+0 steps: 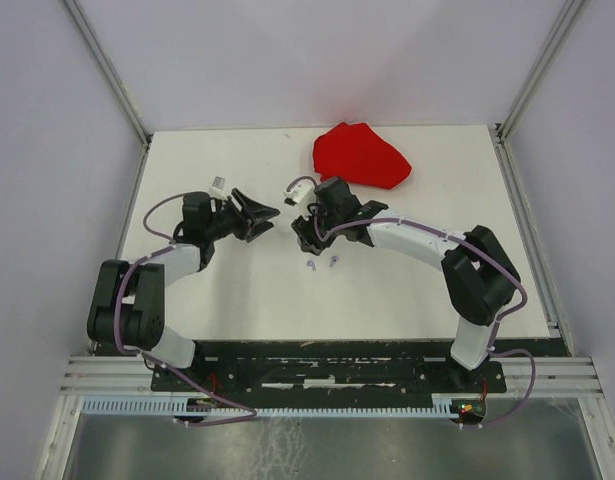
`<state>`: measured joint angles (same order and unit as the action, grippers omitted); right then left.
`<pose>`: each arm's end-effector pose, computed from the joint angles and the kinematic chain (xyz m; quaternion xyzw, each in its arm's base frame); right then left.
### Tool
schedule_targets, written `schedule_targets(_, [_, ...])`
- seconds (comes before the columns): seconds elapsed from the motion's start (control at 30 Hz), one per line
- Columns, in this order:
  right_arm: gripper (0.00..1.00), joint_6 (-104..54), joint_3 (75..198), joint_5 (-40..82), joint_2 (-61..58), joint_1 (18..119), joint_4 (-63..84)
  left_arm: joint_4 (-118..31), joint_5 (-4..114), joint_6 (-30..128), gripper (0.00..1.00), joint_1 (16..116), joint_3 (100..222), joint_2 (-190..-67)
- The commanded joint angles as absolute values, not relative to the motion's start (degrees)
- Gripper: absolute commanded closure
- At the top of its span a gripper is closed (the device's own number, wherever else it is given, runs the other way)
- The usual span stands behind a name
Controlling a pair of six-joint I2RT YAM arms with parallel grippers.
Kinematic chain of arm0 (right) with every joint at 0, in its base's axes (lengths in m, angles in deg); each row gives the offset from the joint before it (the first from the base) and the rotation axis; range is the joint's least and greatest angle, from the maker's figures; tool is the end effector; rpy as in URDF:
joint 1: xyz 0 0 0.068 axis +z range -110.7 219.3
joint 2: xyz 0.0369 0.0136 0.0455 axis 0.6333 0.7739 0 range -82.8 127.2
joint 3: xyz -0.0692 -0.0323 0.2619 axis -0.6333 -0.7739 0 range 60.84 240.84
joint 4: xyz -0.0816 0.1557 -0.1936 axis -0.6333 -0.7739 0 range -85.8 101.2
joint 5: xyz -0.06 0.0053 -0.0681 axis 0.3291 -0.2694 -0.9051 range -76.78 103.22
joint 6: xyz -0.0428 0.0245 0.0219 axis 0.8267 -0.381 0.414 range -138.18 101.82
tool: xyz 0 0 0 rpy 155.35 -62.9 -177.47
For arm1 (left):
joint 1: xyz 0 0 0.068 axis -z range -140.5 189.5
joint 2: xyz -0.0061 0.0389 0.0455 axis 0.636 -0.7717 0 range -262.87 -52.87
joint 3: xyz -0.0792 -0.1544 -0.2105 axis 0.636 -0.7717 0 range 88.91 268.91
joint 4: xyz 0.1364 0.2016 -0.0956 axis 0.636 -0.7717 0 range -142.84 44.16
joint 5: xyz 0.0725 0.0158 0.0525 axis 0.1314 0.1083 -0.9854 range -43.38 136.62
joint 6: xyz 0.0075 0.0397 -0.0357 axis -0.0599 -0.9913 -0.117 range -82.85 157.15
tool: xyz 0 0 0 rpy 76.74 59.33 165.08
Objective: Insert the wireless bluetooth earbuds into the charging case
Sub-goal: Pick up the charging case at the center of the board.
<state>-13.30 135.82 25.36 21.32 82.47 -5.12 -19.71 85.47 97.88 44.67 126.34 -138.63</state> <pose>0.2894 0.2819 0.2250 -0.4113 0.8241 0.2160 0.3240 0.2992 -0.0496 0.1953 -0.2007 0.7790 -0.5177 0.2913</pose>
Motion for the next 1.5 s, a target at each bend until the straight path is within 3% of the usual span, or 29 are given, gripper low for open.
schedule_targets(0.0, [0.63,-9.84,135.26,30.00,17.75,82.22,-2.78,-13.01,87.85,101.55,0.37,48.06,127.84,-141.71])
schedule_targets(1.23, [0.64,-10.25,134.20,32.90,16.03,79.92,-1.29,-8.14,89.52,102.38,0.47,56.24,125.07,-144.62])
schedule_targets(1.47, [0.64,-10.27,134.01,33.04,15.91,79.83,-1.29,-7.03,89.43,102.97,0.55,56.61,124.85,-144.74])
